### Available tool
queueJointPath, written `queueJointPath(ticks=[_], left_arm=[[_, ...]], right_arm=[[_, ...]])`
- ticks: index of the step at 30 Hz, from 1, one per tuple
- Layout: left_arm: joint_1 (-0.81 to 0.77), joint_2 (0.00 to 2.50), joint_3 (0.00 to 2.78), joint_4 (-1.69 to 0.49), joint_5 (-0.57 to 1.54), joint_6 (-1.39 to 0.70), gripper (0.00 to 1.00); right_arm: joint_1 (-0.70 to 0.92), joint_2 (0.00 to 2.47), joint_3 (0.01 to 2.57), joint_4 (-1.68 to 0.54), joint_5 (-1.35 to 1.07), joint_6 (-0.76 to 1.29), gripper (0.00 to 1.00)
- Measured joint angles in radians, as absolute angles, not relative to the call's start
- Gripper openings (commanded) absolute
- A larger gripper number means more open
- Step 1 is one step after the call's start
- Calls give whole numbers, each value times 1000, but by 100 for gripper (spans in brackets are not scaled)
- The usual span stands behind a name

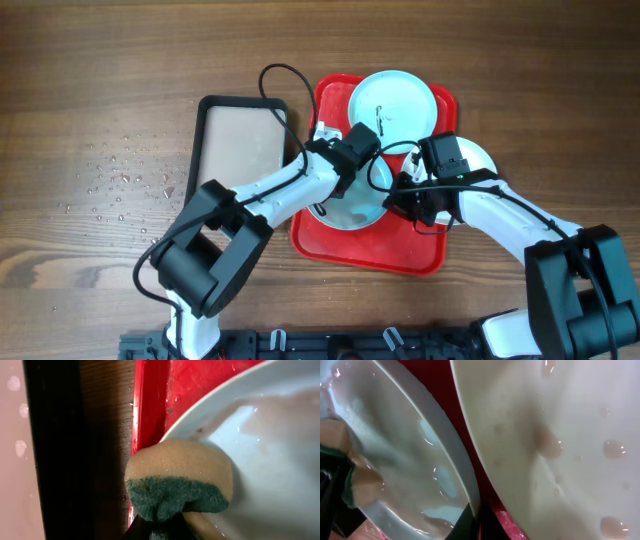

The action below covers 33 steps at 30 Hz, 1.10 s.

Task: Clean dirty plates on tray and stack at the side
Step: 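Scrub sponge along the white plate rim with the left gripper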

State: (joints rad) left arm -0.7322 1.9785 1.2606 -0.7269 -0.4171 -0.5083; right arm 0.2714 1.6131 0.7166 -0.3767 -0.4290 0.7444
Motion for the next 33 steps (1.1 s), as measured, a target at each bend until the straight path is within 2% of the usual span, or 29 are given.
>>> queueJointPath(ticks=[3,9,18,21,26,33], left_arm=[[-707,1977,1264,-711,-363,-511,4],[-582,1979,1266,-533,25,-511,4],[-586,2016,1260,-363,241,-529,4],[-586,2016,1270,-436,229,-540,4],[-564,1989,1294,-684,93,-572,4],[-497,1984,1307,-861,97,-574,4]], right_arm=[[271,1613,717,-377,-434,745,4],[266,1613,719,-410,-437,735,5],[263,1613,721,-420,-436,721,4],[263,1613,722,-428,-437,710,4],[270,1613,722,-421,-443,690,4],[274,1613,724,-418,-468,683,4]])
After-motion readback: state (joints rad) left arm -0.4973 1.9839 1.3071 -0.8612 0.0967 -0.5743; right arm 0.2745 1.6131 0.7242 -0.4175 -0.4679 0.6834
